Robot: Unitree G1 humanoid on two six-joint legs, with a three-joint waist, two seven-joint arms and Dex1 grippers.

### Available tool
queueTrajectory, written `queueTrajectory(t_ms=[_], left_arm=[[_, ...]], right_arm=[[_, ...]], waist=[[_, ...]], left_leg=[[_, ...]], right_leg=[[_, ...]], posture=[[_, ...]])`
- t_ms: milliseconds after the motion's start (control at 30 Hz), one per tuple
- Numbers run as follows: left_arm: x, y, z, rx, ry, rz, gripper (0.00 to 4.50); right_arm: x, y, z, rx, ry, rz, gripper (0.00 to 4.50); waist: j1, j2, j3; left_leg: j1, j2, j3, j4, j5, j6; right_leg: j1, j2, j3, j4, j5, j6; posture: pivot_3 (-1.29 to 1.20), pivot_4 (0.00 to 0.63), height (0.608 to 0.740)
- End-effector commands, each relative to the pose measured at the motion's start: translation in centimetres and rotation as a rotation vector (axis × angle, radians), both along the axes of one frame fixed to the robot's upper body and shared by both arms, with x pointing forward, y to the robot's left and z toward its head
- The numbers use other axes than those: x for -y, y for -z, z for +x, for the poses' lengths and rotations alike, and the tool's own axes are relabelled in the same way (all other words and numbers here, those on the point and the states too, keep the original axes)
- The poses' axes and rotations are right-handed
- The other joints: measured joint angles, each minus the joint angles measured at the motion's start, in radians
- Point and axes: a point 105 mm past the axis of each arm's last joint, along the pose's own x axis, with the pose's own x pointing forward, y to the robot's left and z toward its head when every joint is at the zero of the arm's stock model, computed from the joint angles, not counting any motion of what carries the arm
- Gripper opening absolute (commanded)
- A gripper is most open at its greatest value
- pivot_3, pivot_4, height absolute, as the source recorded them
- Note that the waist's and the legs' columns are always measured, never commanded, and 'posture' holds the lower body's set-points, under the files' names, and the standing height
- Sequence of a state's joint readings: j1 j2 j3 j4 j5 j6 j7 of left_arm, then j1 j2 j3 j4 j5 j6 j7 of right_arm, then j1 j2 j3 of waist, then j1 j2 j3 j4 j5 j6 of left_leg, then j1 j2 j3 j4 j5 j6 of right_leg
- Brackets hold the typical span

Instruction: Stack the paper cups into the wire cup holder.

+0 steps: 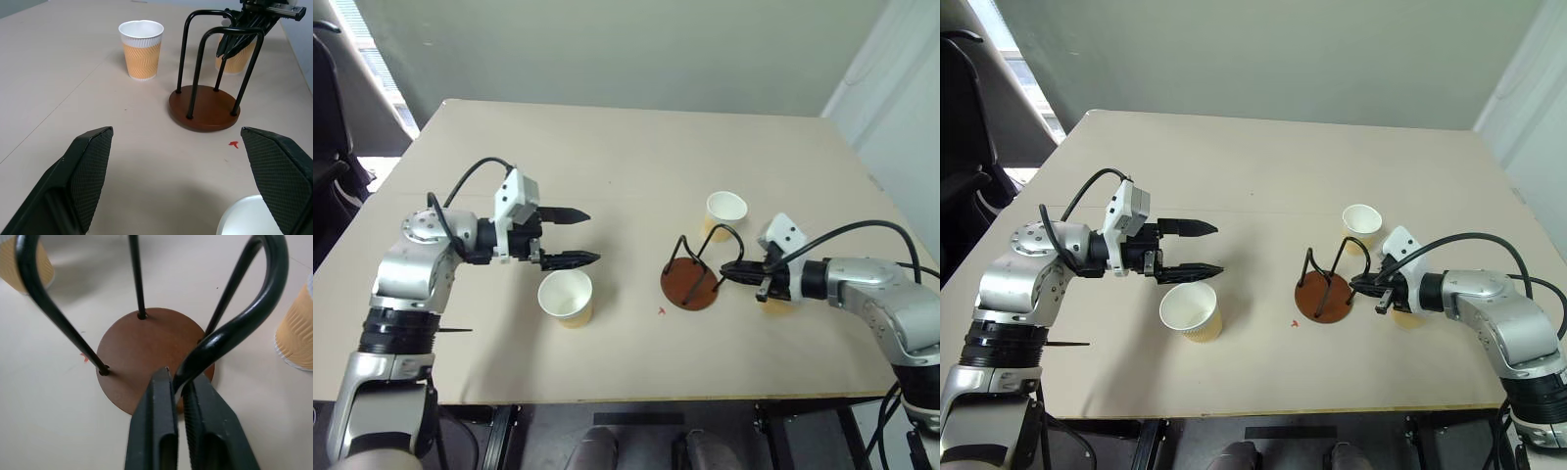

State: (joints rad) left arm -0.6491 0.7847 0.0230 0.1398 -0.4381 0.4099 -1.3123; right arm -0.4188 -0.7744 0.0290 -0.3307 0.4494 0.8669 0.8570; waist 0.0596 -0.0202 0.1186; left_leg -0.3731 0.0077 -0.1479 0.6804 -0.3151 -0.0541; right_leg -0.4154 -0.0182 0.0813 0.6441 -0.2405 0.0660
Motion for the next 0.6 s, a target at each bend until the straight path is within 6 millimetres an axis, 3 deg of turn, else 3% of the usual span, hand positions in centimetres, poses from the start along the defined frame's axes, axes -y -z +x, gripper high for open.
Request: queueTrajectory(t_ms=[33,300,600], left_arm=[[0.1,-0.8,-0.1,0.036,0.014,-0.003,4.50],[0.0,-0.8,0.0,0.040,0.013,0.000,4.50],[-0.1,-0.8,0.1,0.043,0.011,0.000,4.50]], right_arm=[[-0.5,-1.5,-0.2,0.057,-0.025,0.007,1.36],[-0.9,-2.0,-0.2,0.069,-0.032,0.040,4.27],[-0.6,-2.6,-0.1,0.085,-0.031,0.036,4.27]], waist=[[0.000,0.000,0.000],[0.000,0.000,0.000],[0.000,0.000,0.000]], left_leg=[[0.000,0.000,0.000,0.000,0.000,0.000],[0.000,0.000,0.000,0.000,0.000,0.000],[0.000,0.000,0.000,0.000,0.000,0.000]], right_leg=[[0.000,0.000,0.000,0.000,0.000,0.000],[0.000,0.000,0.000,0.000,0.000,0.000],[0.000,0.000,0.000,0.000,0.000,0.000]], posture=[[0.00,0.150,0.740],[0.00,0.150,0.740],[0.00,0.150,0.740]])
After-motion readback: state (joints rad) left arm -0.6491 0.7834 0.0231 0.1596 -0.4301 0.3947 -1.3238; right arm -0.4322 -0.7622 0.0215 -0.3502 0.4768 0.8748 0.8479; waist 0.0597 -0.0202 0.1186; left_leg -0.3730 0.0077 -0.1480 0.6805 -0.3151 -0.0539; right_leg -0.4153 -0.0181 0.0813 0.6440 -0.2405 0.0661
